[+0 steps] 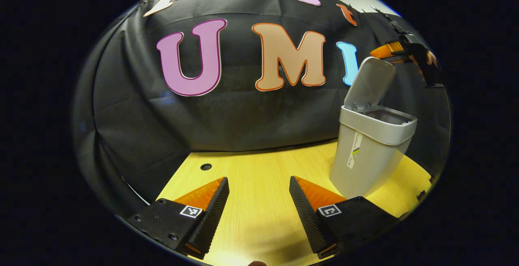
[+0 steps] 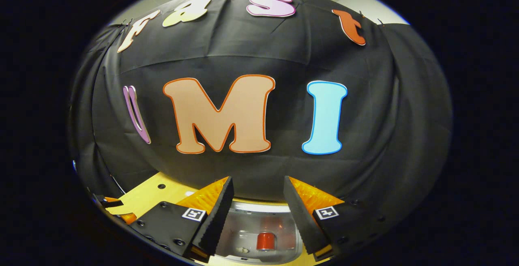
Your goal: Press the lid of the desktop garbage bin to open it, pick up the crumpled paper on the desktop and throw it into the bin, then pick up the pop can on the desktop and drop it into the bin, and finally close the garbage bin lid.
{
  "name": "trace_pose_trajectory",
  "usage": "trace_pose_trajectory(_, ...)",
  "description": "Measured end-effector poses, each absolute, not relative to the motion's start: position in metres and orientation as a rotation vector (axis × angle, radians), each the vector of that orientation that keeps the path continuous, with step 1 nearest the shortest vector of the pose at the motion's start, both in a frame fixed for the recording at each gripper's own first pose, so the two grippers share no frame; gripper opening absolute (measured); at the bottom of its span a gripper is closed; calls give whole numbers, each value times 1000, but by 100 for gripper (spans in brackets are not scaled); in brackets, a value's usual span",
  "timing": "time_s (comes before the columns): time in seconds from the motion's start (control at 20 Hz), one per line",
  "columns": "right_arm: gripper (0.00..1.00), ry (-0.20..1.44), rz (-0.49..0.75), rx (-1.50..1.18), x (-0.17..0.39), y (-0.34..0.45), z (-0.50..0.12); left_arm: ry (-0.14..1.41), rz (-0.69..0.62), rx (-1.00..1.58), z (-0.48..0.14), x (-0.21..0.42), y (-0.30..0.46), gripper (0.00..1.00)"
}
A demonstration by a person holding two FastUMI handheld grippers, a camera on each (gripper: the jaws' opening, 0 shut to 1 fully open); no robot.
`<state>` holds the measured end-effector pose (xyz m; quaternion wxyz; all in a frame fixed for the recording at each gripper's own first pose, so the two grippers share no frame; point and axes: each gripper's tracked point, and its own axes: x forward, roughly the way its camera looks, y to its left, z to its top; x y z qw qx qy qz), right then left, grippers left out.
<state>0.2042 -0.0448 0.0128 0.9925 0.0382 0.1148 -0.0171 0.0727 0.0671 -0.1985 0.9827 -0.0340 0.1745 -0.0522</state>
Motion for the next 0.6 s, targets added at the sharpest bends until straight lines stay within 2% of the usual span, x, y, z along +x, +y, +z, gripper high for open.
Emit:
trace_pose_trajectory(0.55,81,292,-21,147,161,-35,-37,339,-102,-55,-190,67,59,88)
trace_pose_trajectory(0.6,83,302,-19,152,158,-34,-43,339,-104,-55,-189,66,58,87)
